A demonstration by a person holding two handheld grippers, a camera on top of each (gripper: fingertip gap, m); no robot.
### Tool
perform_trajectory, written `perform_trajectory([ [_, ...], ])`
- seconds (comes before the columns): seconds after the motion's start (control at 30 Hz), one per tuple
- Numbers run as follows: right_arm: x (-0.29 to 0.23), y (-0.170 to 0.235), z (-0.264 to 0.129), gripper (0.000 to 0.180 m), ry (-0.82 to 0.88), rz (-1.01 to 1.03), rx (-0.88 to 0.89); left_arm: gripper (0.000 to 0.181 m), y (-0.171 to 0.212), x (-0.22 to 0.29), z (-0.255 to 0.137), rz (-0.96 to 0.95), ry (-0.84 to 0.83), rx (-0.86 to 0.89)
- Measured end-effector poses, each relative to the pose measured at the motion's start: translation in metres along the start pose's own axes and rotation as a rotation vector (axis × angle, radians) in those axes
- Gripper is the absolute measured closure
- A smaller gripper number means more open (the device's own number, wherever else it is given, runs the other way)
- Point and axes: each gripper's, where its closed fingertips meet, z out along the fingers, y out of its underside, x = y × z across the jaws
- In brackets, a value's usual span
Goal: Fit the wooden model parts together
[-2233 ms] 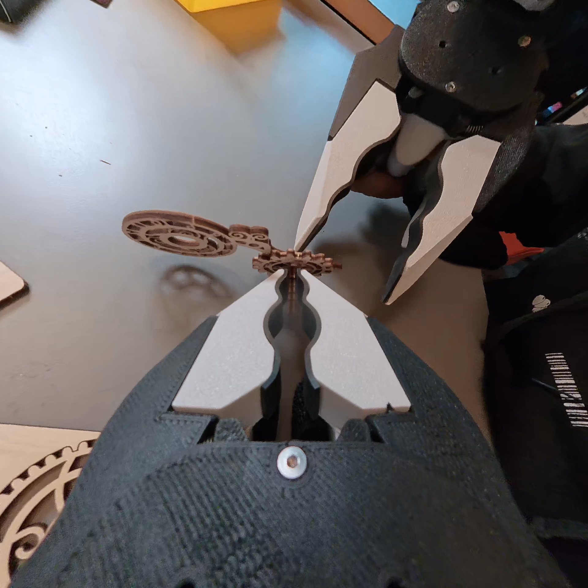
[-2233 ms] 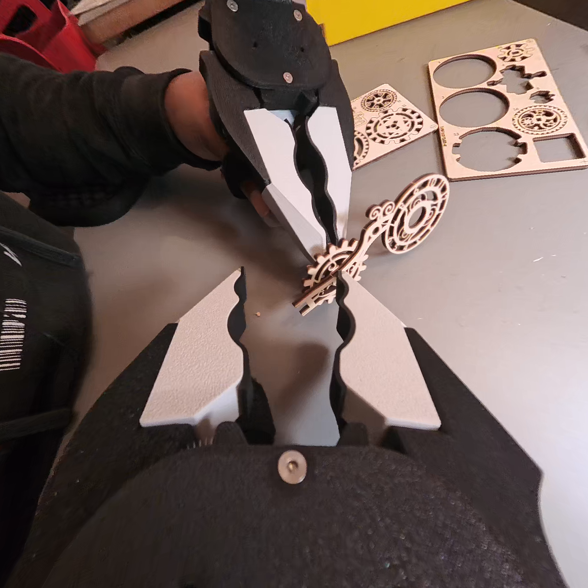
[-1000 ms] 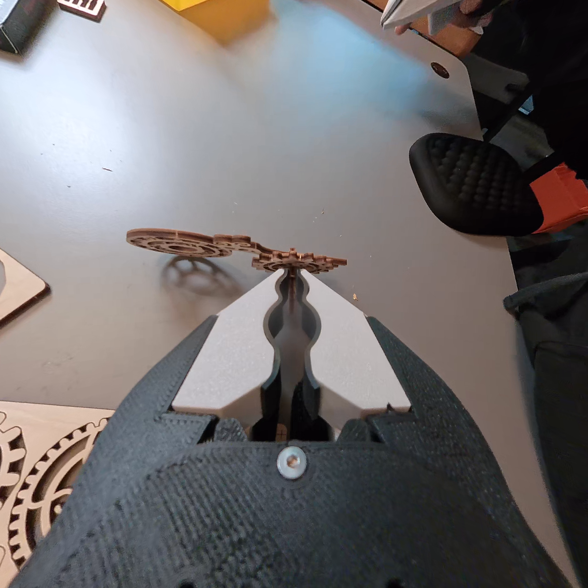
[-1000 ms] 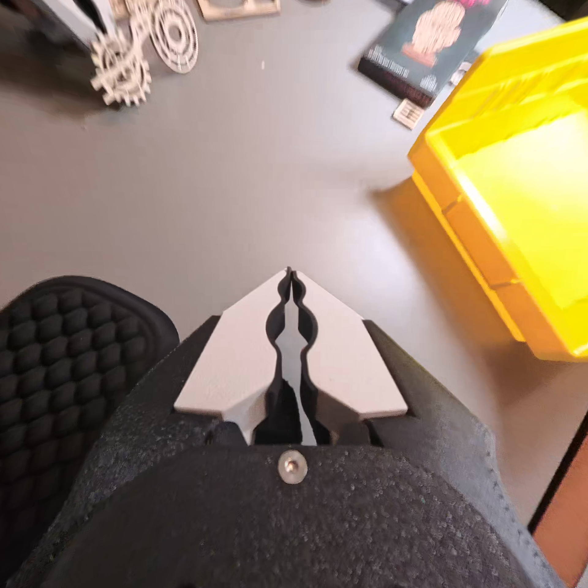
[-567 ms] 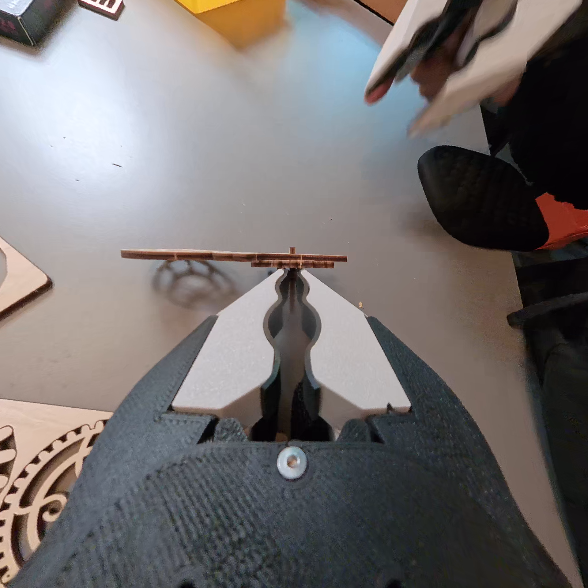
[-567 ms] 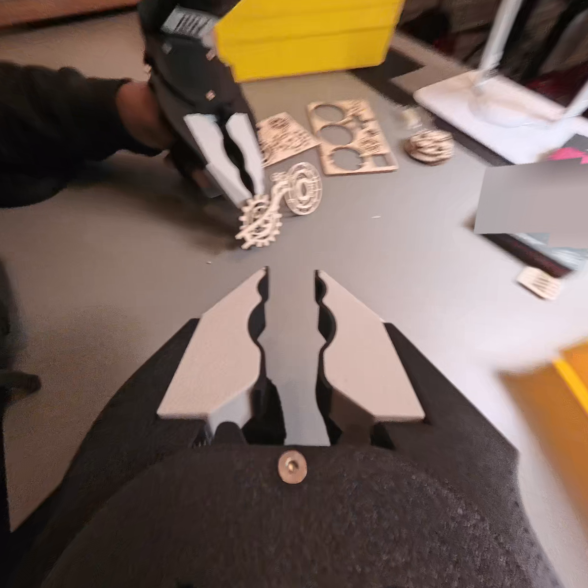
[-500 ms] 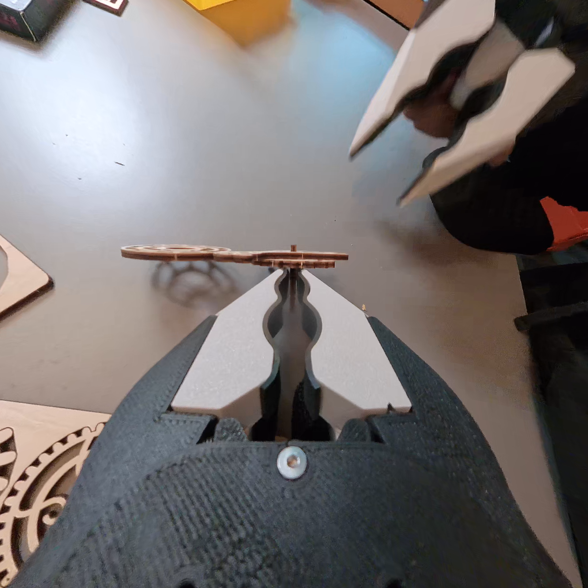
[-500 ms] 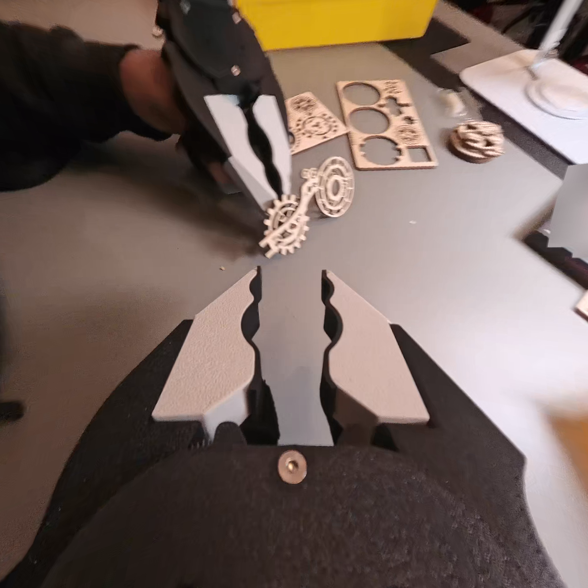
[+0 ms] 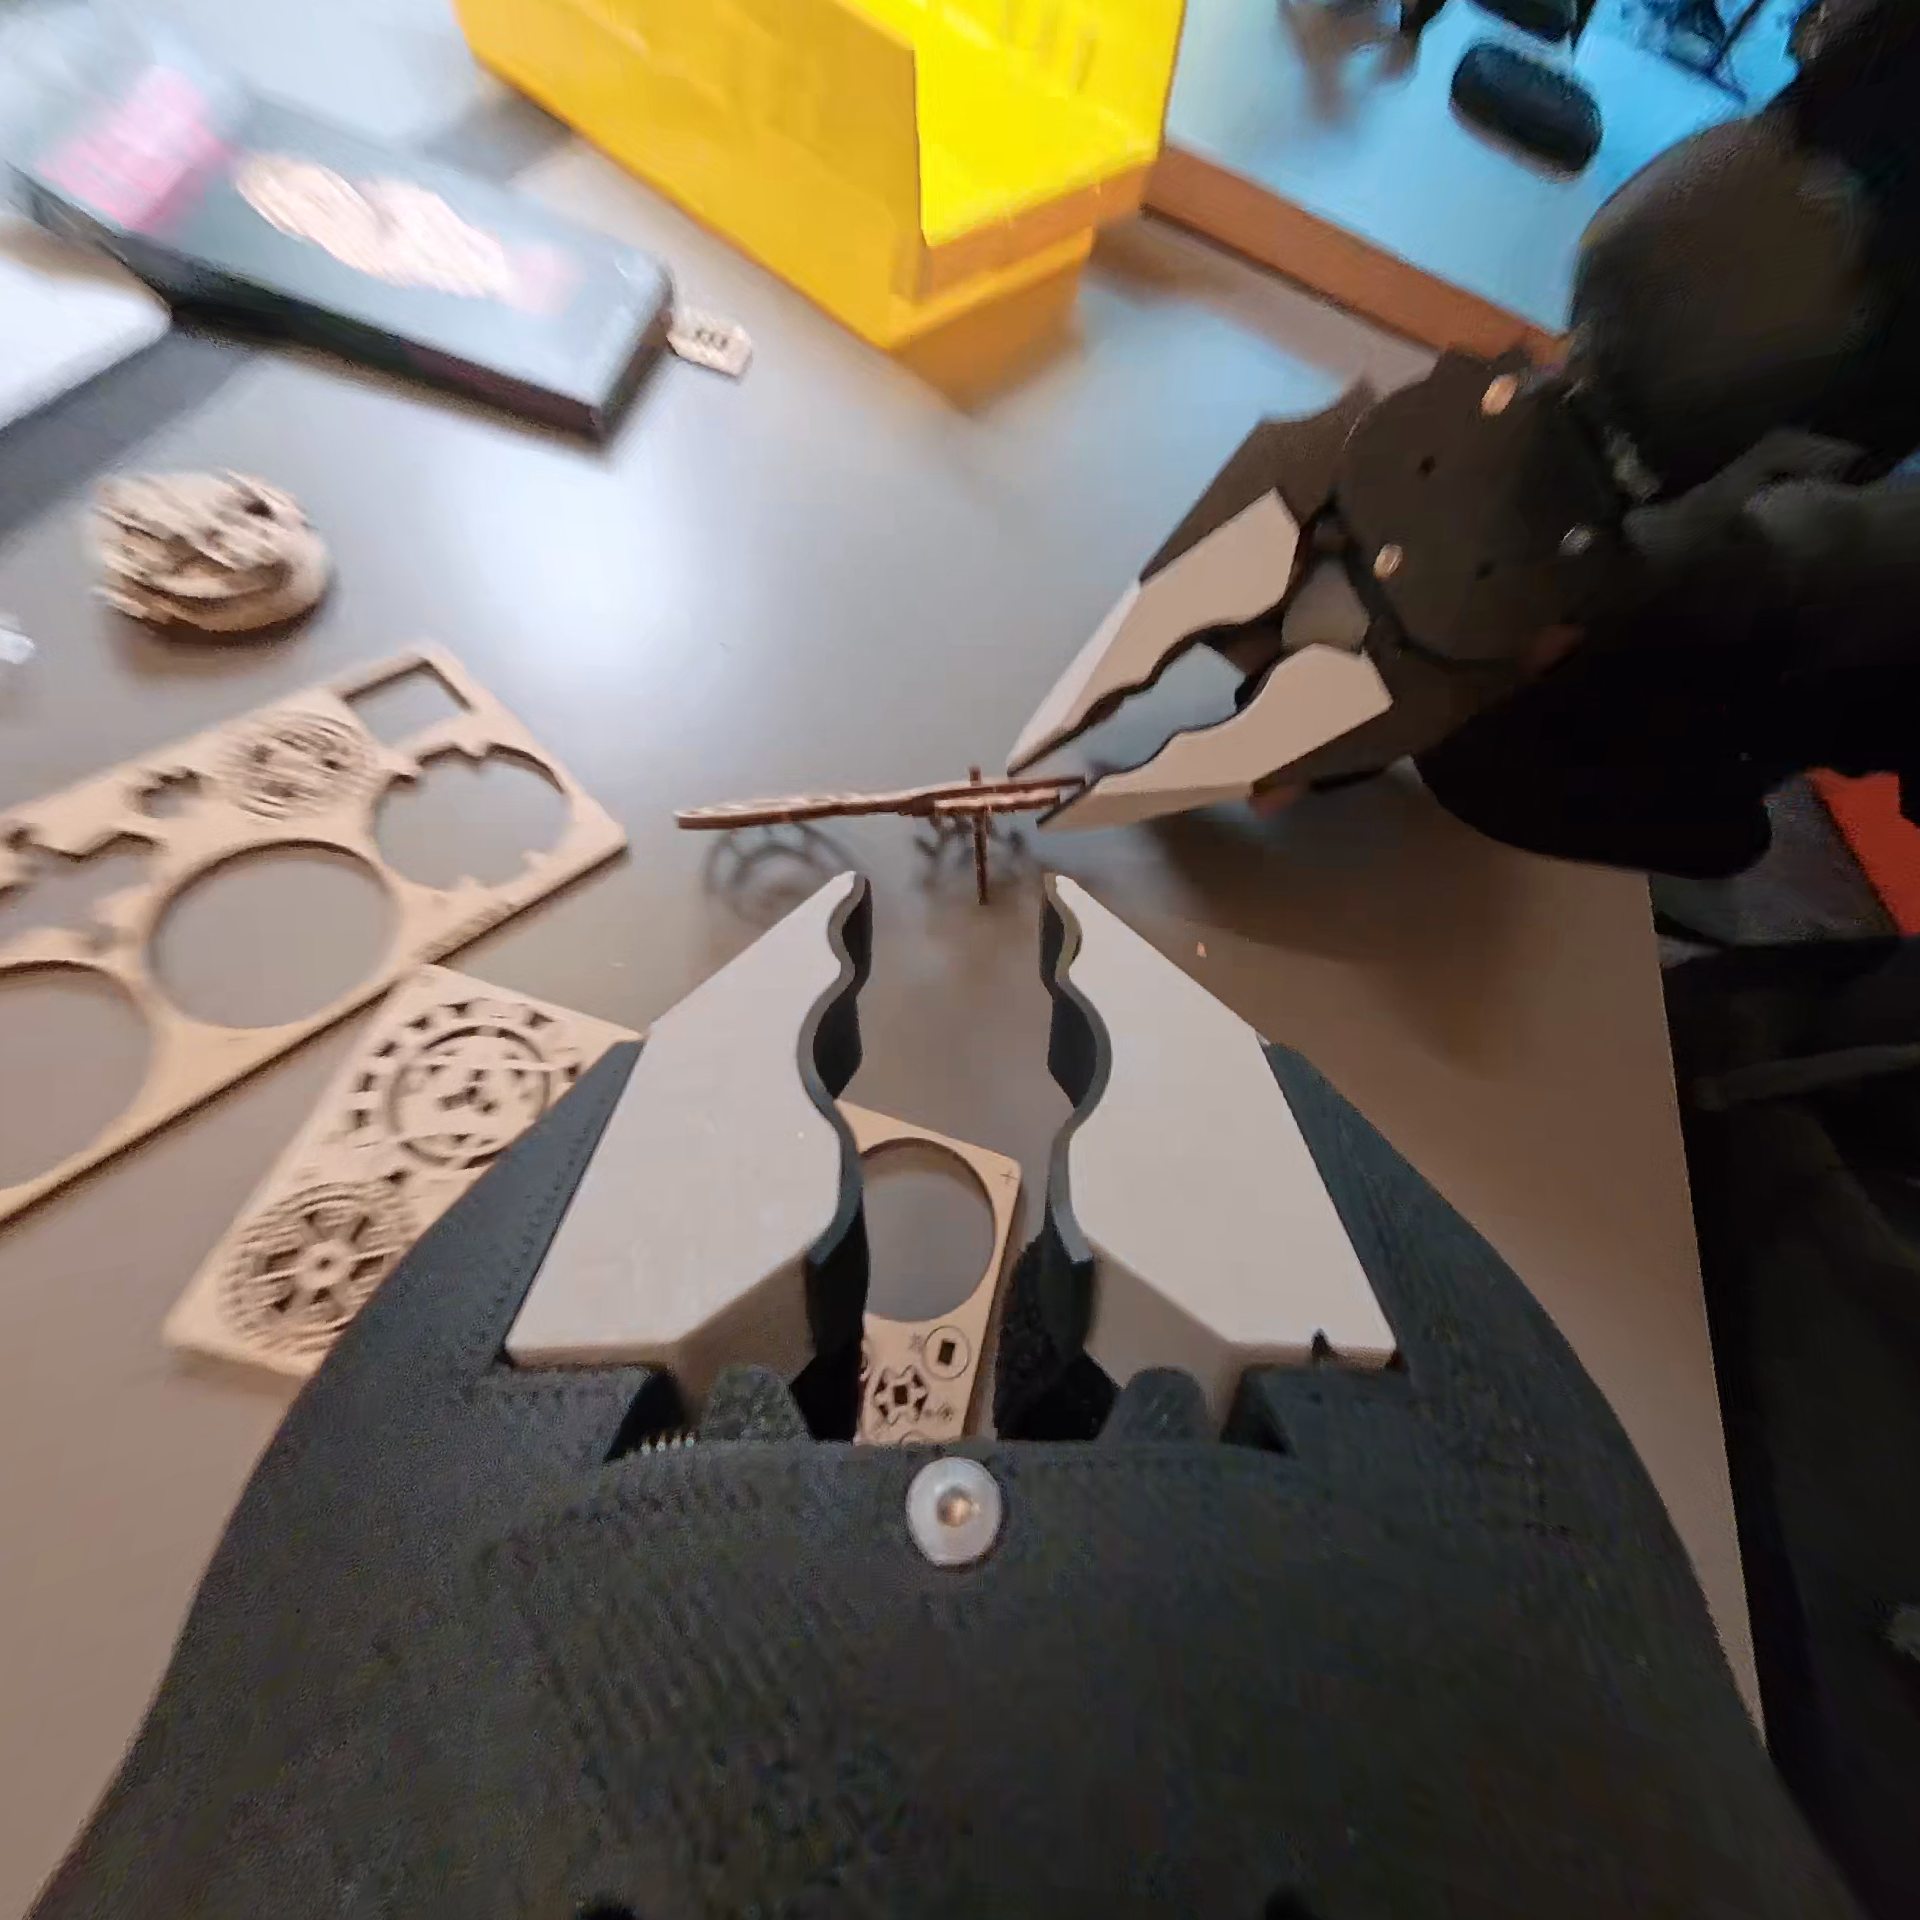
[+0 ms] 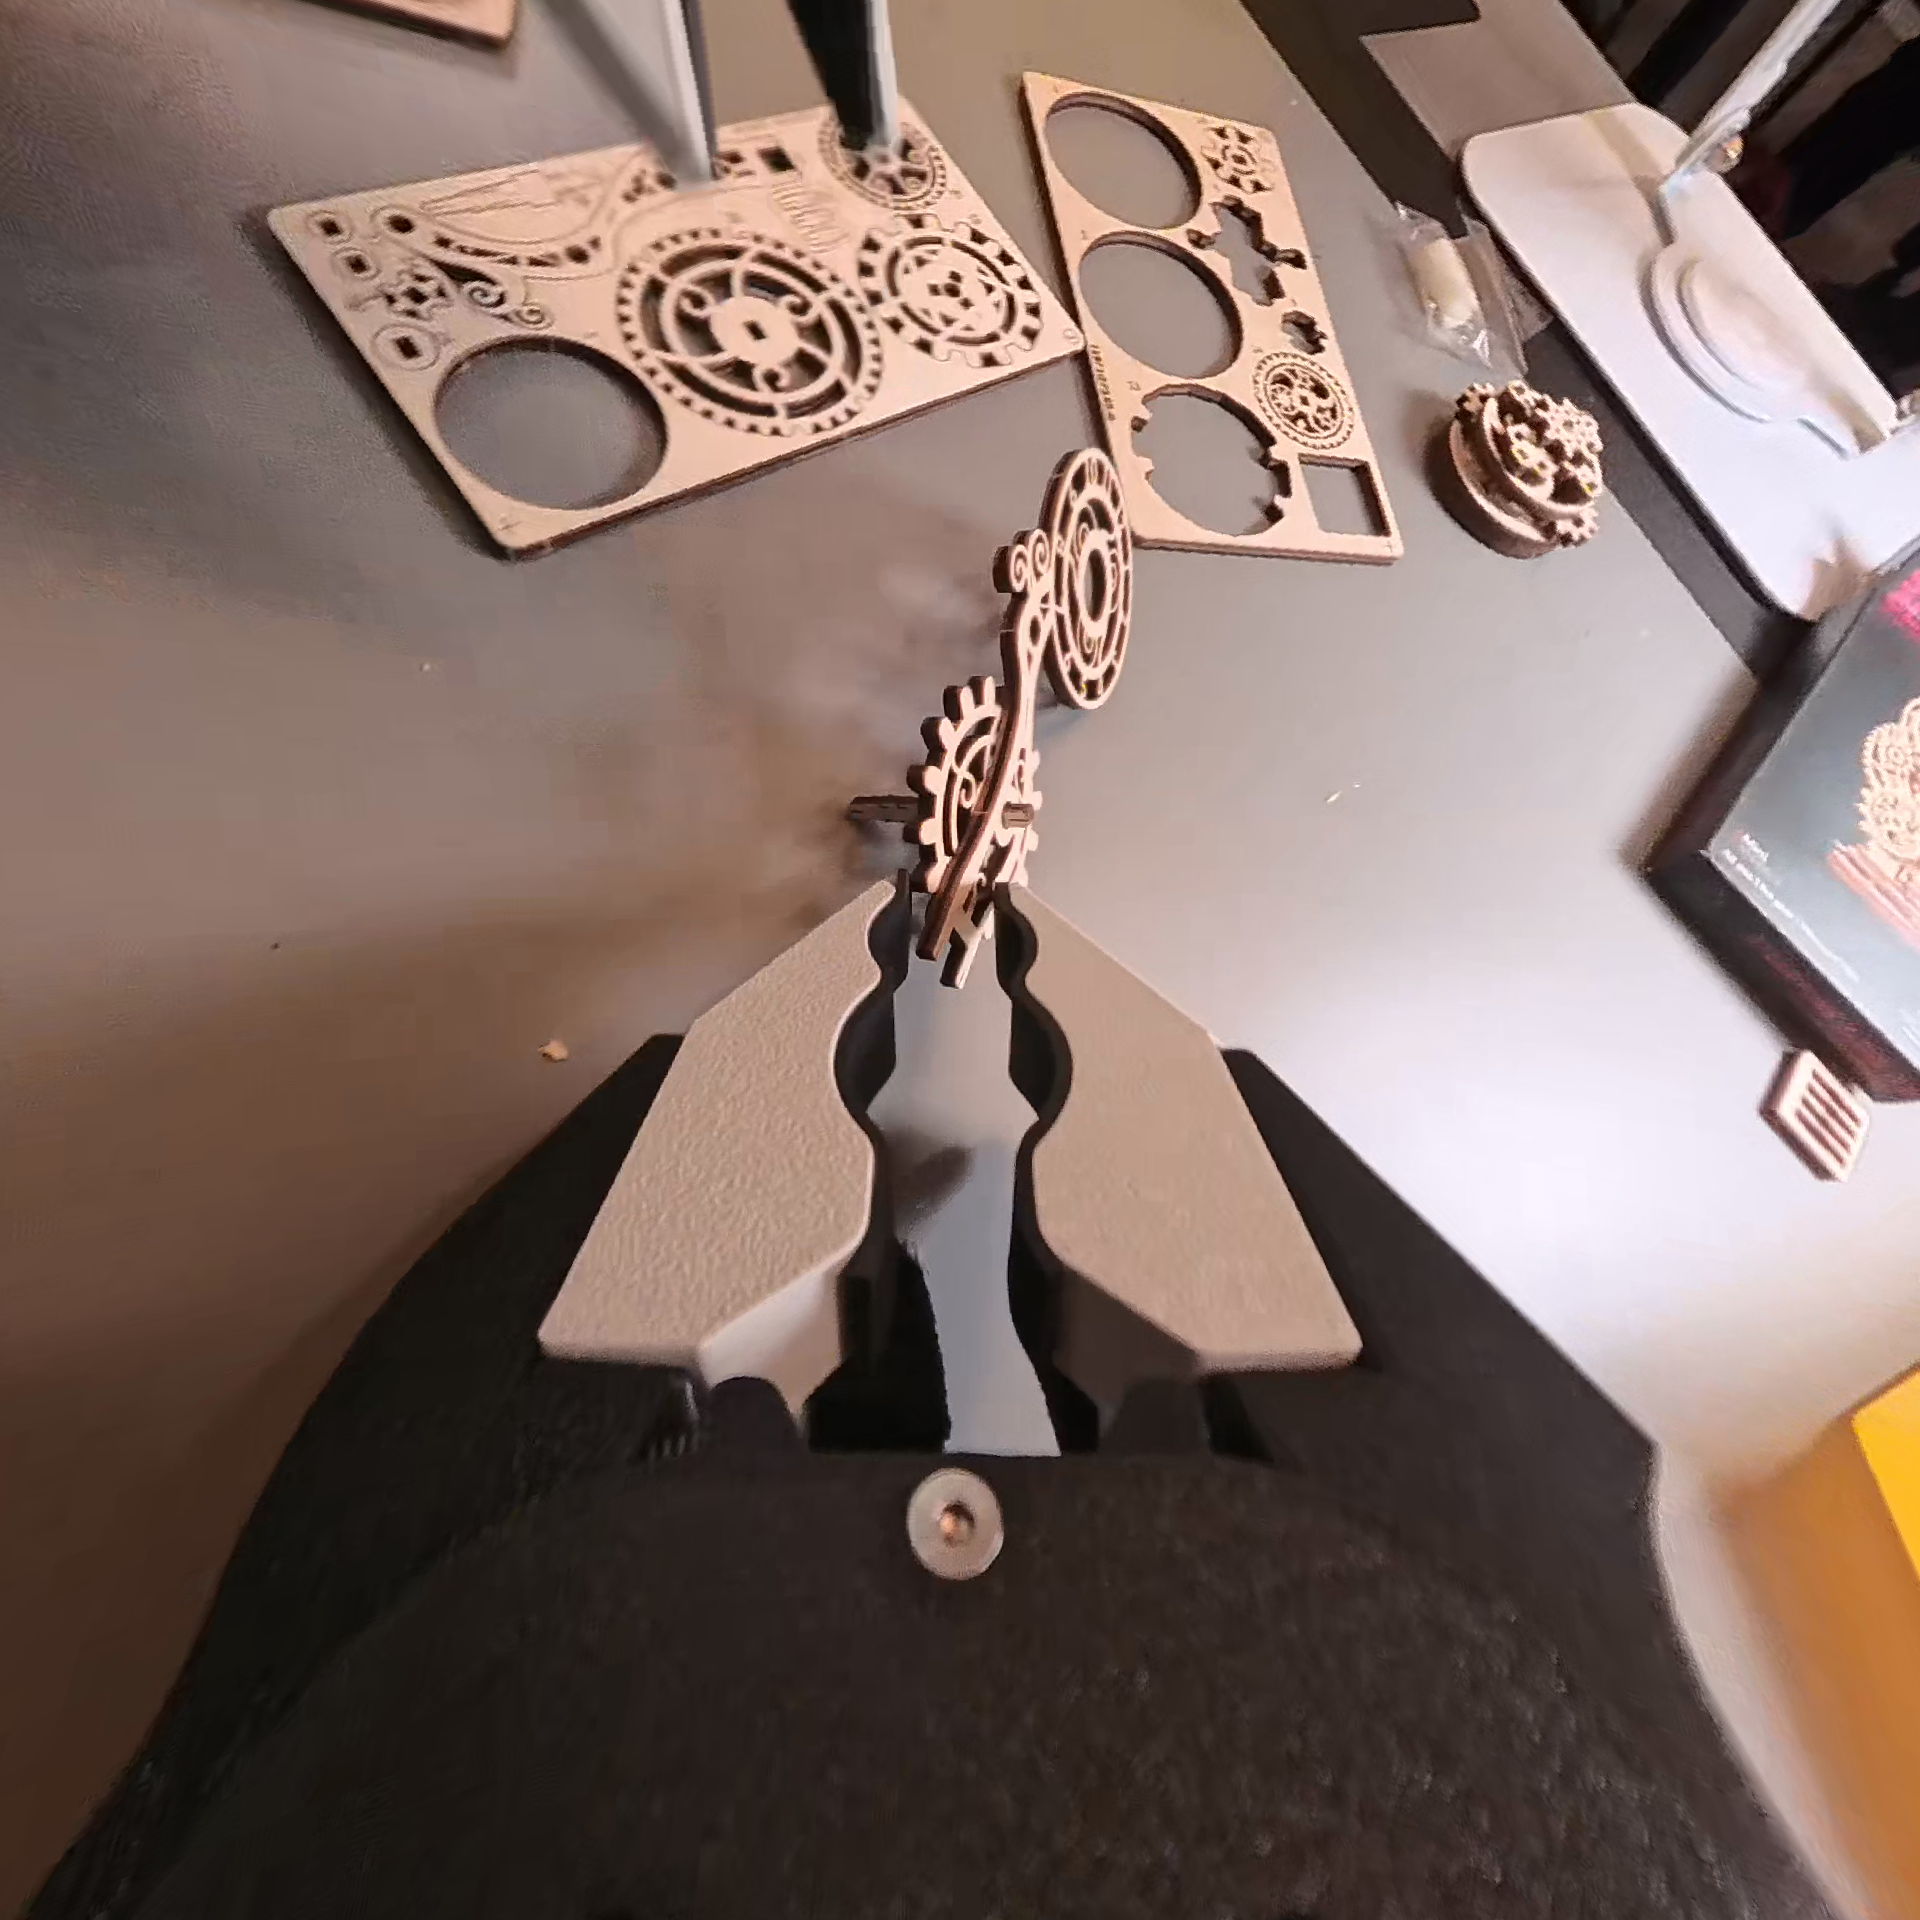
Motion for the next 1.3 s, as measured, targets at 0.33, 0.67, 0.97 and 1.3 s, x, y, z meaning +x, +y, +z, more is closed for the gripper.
perform_trajectory([
  [0.33, 0.036, -0.058, -0.043, 0.133, 0.12, 0.077, 0.418, 0.151, -0.038, -0.034, -0.135, 0.123, -0.432, 0.441],
  [0.67, 0.058, -0.061, -0.071, 0.177, 0.116, 0.233, 0.663, 0.108, 0.026, -0.057, -0.144, -0.092, -0.535, 0.435],
  [0.97, 0.049, -0.055, -0.056, 0.133, 0.06, 0.211, 0.611, 0.125, 0.038, -0.077, -0.189, -0.076, -0.629, 0.389],
  [1.3, 0.048, -0.049, -0.052, 0.141, 0.003, 0.263, 0.604, 0.124, 0.133, -0.09, -0.199, -0.238, -0.568, -0.07],
])
